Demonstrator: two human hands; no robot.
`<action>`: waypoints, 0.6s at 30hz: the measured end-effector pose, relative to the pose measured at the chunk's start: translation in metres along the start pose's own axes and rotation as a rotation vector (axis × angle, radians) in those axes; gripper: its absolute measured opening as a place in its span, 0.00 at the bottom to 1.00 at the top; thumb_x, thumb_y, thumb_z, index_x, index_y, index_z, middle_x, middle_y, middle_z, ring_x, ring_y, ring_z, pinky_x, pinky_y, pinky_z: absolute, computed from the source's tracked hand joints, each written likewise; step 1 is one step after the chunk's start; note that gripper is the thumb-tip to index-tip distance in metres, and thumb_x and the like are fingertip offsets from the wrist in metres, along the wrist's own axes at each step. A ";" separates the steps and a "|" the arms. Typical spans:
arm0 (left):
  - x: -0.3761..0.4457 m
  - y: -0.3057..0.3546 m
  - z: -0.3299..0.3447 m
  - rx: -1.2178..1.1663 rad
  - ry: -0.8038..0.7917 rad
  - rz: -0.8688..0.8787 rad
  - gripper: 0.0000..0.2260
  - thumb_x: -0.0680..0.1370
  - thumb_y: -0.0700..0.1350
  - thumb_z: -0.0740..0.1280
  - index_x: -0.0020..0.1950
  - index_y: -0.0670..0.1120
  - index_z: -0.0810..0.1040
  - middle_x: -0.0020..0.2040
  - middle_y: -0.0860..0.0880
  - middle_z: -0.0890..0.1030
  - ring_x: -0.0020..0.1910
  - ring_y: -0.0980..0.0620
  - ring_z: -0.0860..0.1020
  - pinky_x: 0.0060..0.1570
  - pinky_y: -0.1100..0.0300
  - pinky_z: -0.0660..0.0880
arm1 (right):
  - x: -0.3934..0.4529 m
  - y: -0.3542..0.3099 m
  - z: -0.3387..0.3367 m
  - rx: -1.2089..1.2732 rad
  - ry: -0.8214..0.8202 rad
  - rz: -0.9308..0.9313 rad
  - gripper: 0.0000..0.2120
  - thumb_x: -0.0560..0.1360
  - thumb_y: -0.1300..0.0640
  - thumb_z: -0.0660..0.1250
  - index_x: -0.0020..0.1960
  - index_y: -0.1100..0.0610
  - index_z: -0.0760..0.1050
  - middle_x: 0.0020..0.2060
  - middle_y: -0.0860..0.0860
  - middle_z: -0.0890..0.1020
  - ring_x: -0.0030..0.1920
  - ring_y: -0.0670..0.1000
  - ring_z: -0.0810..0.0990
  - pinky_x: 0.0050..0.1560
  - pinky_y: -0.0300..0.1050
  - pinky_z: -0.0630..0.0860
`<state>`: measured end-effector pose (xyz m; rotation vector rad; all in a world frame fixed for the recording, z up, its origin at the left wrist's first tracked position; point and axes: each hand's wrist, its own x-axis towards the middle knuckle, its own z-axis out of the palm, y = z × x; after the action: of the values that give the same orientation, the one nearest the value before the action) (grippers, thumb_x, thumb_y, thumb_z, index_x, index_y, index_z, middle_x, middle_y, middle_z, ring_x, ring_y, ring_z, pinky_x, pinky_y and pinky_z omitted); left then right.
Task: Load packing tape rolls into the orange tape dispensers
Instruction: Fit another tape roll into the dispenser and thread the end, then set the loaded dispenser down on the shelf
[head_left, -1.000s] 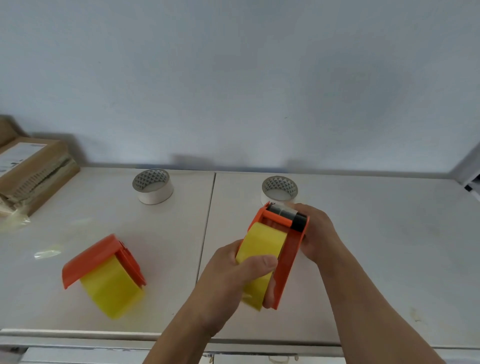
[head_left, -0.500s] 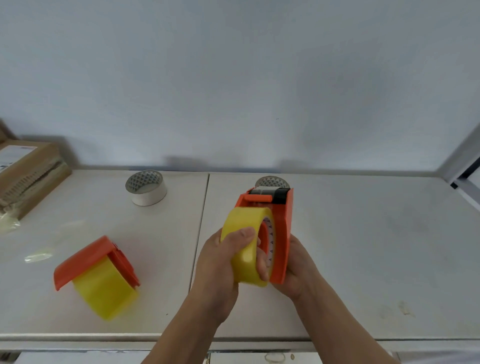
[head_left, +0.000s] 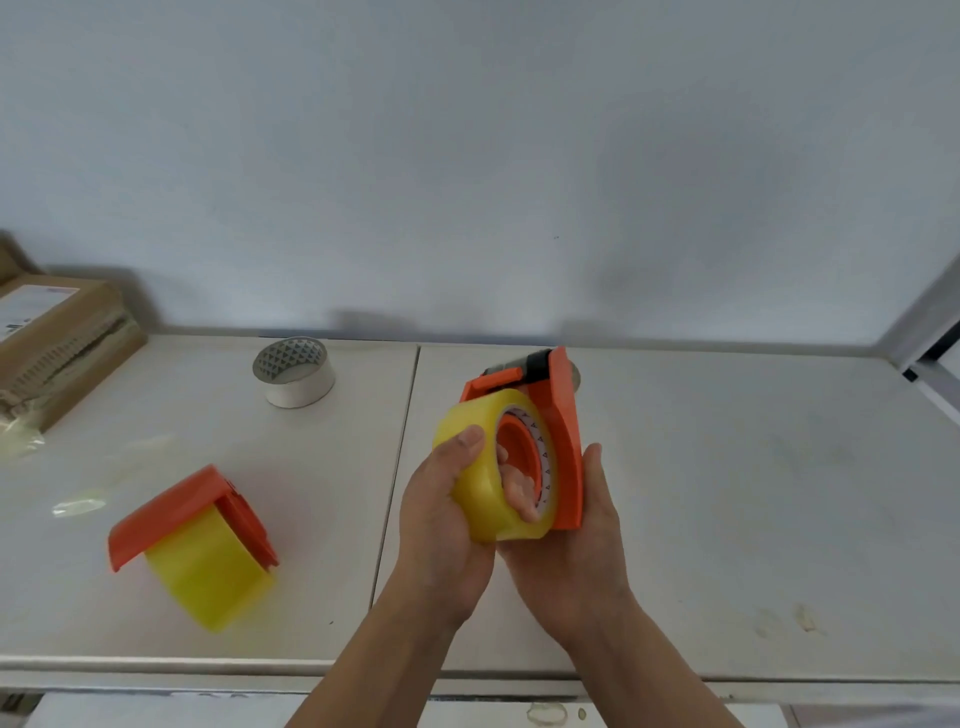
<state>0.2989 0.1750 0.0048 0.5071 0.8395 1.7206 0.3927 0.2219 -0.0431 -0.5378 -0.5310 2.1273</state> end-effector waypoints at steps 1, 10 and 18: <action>0.002 -0.001 -0.002 -0.027 0.000 -0.011 0.19 0.64 0.52 0.74 0.48 0.41 0.79 0.28 0.43 0.80 0.29 0.47 0.80 0.35 0.54 0.79 | -0.002 -0.001 0.001 -0.009 -0.023 0.005 0.32 0.79 0.37 0.52 0.68 0.58 0.76 0.65 0.62 0.79 0.68 0.63 0.75 0.70 0.61 0.68; -0.001 -0.011 -0.008 0.185 0.281 0.108 0.12 0.70 0.57 0.65 0.40 0.51 0.83 0.34 0.52 0.83 0.37 0.55 0.82 0.44 0.57 0.78 | -0.003 -0.031 -0.002 -0.311 -0.046 -0.170 0.34 0.73 0.41 0.70 0.73 0.58 0.69 0.65 0.63 0.76 0.59 0.59 0.78 0.62 0.56 0.77; -0.006 -0.016 -0.022 0.407 0.639 0.047 0.05 0.78 0.51 0.65 0.48 0.51 0.78 0.35 0.48 0.78 0.39 0.48 0.77 0.36 0.60 0.69 | 0.008 -0.087 0.028 -1.087 0.146 -0.127 0.15 0.74 0.53 0.70 0.60 0.44 0.80 0.48 0.41 0.87 0.46 0.40 0.84 0.51 0.43 0.73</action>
<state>0.2953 0.1653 -0.0214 0.2327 1.6648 1.7793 0.4284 0.2704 0.0255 -1.1842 -1.5888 1.5113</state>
